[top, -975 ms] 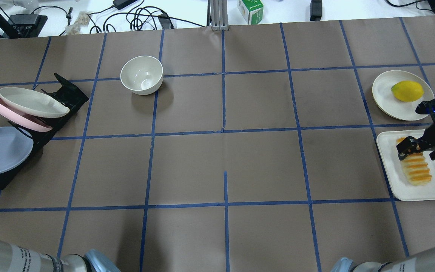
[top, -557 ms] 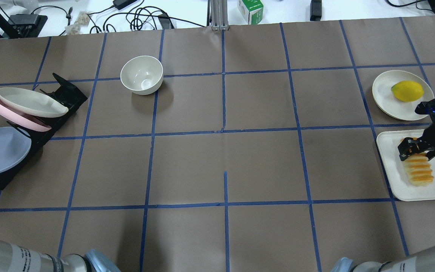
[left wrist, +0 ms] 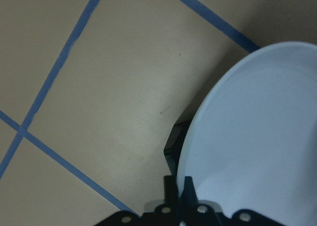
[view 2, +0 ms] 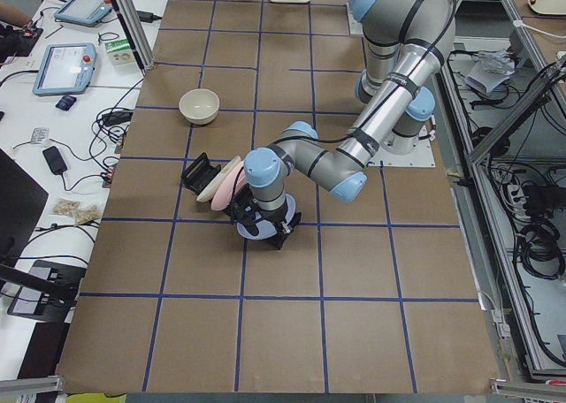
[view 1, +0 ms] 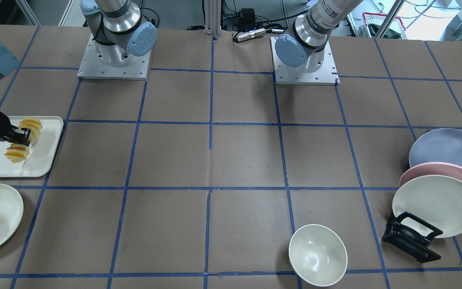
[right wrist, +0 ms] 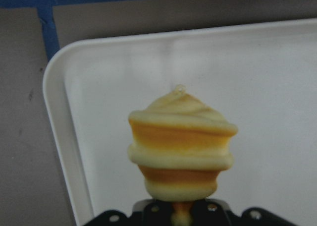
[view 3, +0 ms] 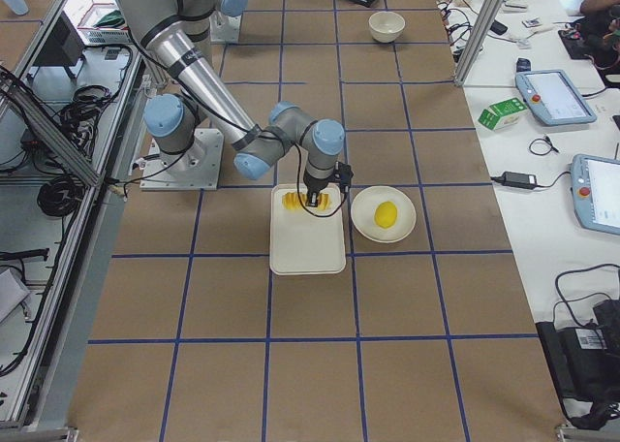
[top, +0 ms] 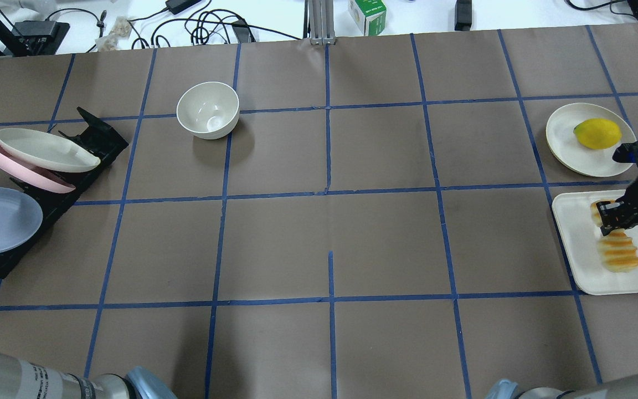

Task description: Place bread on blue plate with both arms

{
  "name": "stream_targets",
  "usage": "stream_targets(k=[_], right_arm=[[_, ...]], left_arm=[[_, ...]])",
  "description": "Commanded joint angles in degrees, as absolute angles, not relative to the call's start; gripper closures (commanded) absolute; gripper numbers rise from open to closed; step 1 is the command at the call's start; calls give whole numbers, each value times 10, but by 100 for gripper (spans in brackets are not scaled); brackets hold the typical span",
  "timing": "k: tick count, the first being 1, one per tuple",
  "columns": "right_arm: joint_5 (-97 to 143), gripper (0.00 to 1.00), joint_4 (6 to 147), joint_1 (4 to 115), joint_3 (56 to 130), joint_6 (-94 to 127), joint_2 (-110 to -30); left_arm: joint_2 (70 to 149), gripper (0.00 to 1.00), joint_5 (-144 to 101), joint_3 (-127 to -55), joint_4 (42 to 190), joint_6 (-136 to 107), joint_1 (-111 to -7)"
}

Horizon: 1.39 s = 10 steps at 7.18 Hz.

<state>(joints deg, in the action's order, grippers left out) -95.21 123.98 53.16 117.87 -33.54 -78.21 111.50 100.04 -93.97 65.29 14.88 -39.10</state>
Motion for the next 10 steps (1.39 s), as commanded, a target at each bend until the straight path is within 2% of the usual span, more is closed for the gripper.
stream_targets(k=[1, 4, 5, 7, 8, 9, 10], right_arm=[[-953, 100, 1146, 555, 1125, -335, -816], [-952, 100, 1052, 596, 1046, -324, -819], [-954, 100, 1027, 625, 1030, -308, -823], [-950, 100, 971, 659, 1007, -232, -837], [-951, 100, 969, 676, 1005, -228, -839], [-950, 100, 969, 689, 1005, -210, -839], [-929, 100, 968, 702, 1006, -170, -839]], left_arm=[[1076, 100, 1030, -935, 692, 160, -405], [968, 100, 1047, -933, 857, 149, -420], [940, 100, 1039, -939, 902, 119, -457], [910, 100, 975, -942, 936, 45, -600], [918, 100, 923, -944, 935, 7, -681], [935, 100, 863, -954, 914, -1, -746], [953, 100, 793, -987, 832, -3, -791]])
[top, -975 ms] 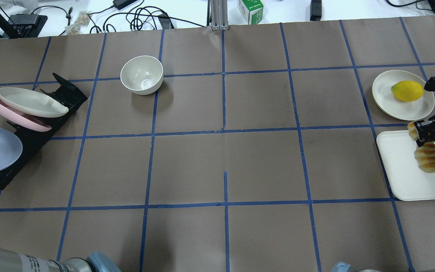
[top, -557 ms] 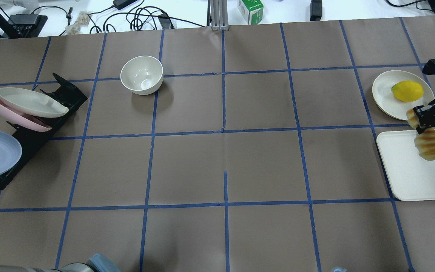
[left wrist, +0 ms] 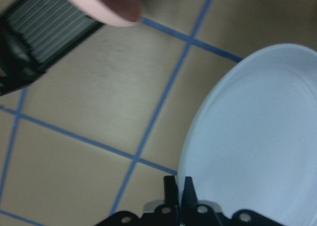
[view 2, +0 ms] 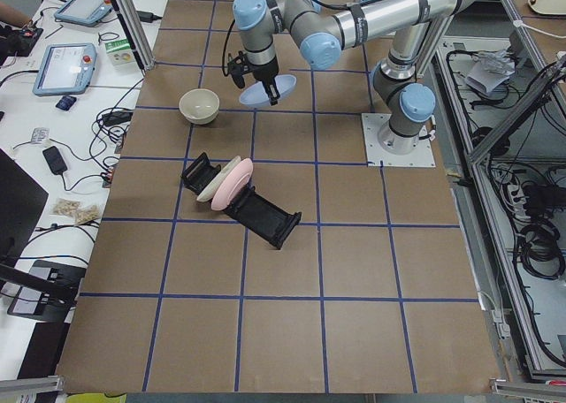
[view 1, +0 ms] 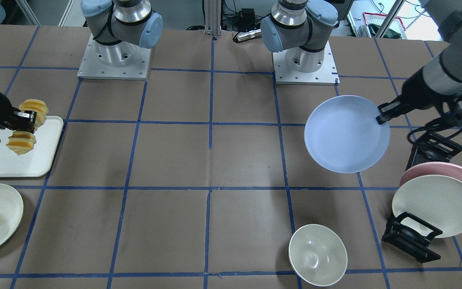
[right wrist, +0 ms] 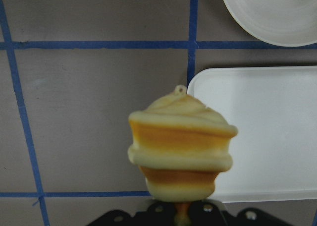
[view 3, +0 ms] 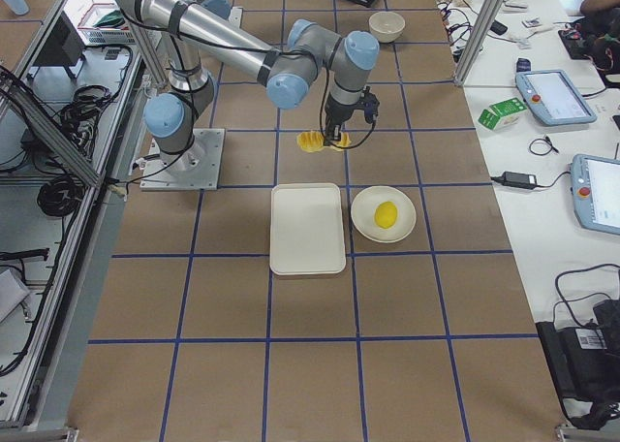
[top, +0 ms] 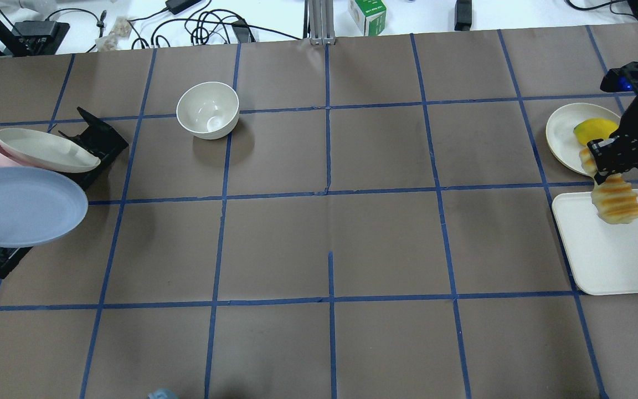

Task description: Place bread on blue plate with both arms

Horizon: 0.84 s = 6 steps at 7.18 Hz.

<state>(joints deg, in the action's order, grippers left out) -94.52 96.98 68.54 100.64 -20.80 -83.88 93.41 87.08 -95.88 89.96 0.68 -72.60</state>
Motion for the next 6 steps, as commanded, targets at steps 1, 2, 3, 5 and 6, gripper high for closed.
stream_targets(k=[1, 2, 3, 5, 6], right_arm=[[-894, 100, 970, 727, 1006, -134, -838], [-891, 100, 977, 769, 1005, -73, -834], [-891, 100, 1002, 823, 1008, -24, -828], [-888, 100, 1057, 914, 1006, 76, -792], [-887, 100, 1080, 946, 1006, 114, -776]], left_arm=[[969, 100, 764, -1033, 734, -28, -824], [995, 100, 761, -1085, 614, -70, -867], [1014, 100, 764, -1119, 525, -129, -919], [1056, 100, 768, -1145, 448, -185, -985], [1068, 100, 769, -1156, 408, -221, -1011]])
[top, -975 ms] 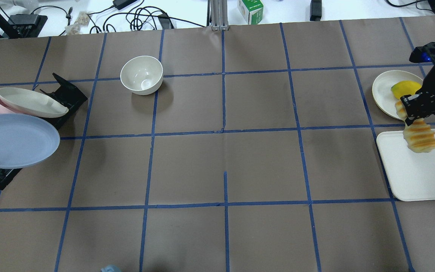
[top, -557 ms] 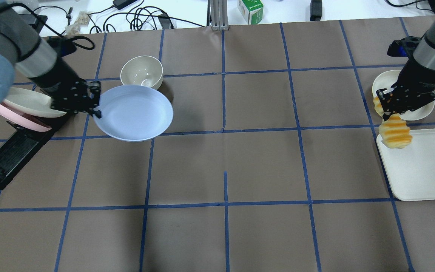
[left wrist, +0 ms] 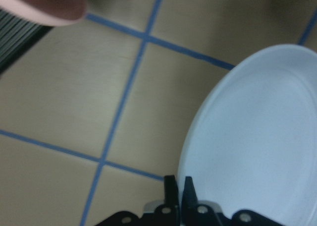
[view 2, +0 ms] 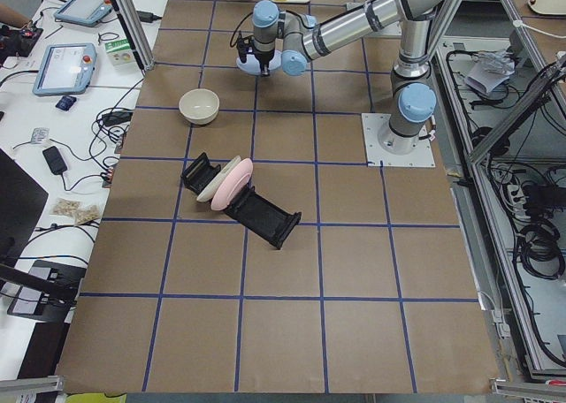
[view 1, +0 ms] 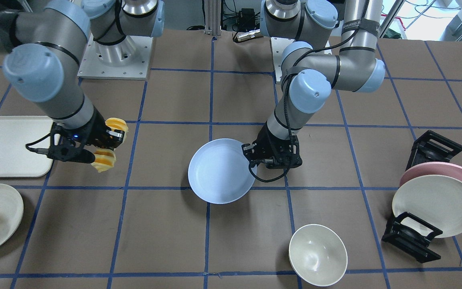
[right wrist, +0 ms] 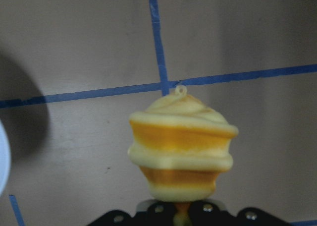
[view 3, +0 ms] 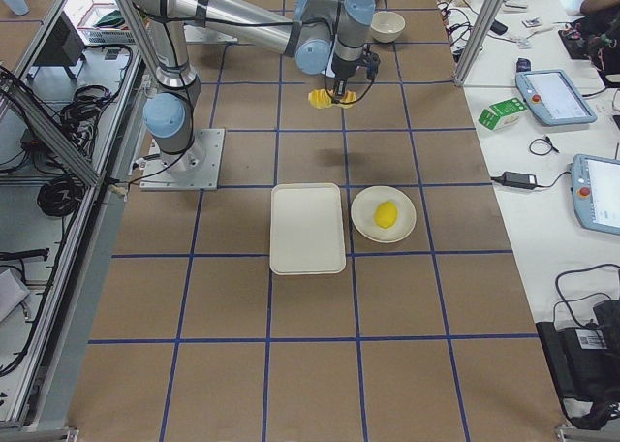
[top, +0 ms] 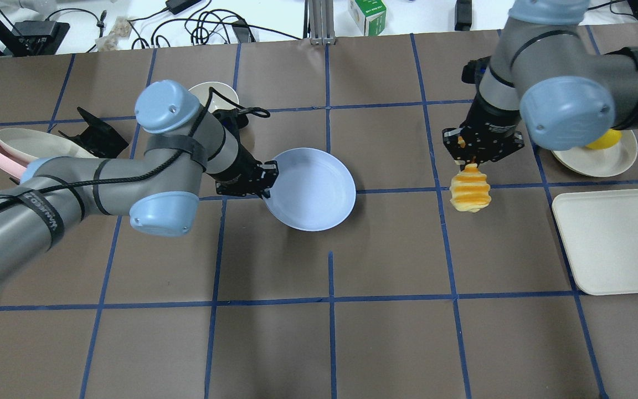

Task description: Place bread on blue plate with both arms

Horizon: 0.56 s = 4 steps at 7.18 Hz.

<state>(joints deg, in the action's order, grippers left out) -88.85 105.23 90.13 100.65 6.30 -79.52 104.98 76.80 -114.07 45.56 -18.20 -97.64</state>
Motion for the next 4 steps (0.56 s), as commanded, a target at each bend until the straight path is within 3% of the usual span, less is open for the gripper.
stream_targets(k=[1, 2, 4], right_arm=[[-887, 100, 1106, 971, 1005, 123, -759], [-886, 100, 1129, 990, 1005, 131, -749], [-875, 100, 1155, 1025, 993, 136, -718]], left_arm=[[1076, 77, 772, -1153, 403, -228, -1015], [1078, 1, 773, -1147, 393, -229, -1015], [1055, 0, 818, -1083, 454, -195, -978]])
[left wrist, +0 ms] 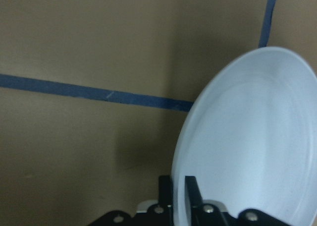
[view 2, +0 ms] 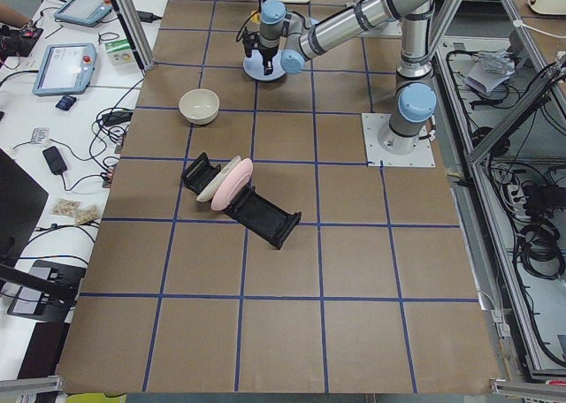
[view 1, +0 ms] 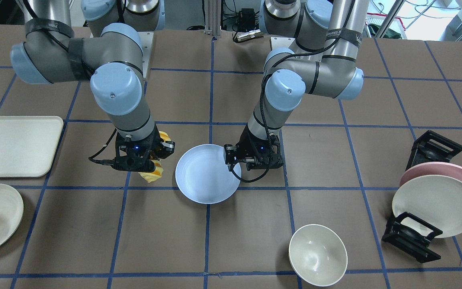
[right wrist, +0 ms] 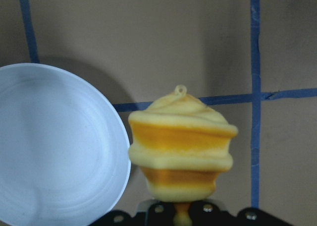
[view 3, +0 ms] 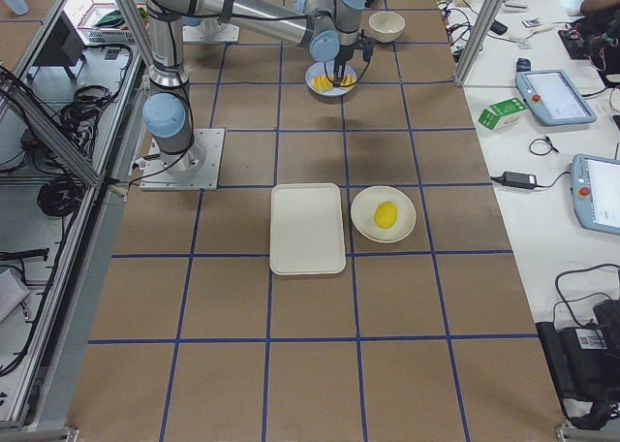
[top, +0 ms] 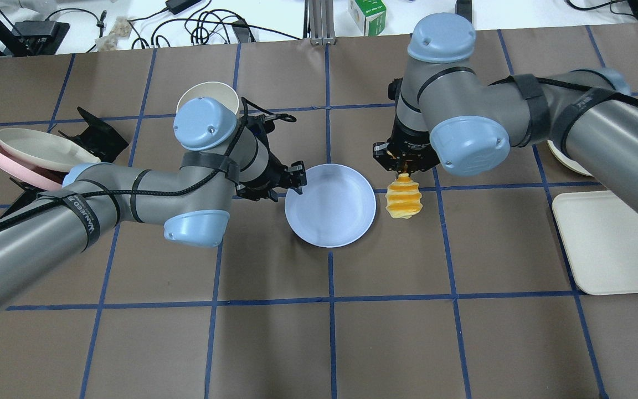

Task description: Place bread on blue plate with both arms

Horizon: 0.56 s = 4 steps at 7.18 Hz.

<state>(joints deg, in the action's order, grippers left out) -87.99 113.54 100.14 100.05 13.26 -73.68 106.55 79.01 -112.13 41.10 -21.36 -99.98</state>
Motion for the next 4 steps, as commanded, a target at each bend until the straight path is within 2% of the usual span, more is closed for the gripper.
stream_targets(k=[1, 4], right_arm=[[-869, 100, 1169, 1047, 980, 137, -697], [-867, 100, 1201, 1096, 934, 186, -637]], left_arm=[[1031, 0, 821, -1025, 568, -153, -965], [966, 0, 887, -885, 865, -22, -936]])
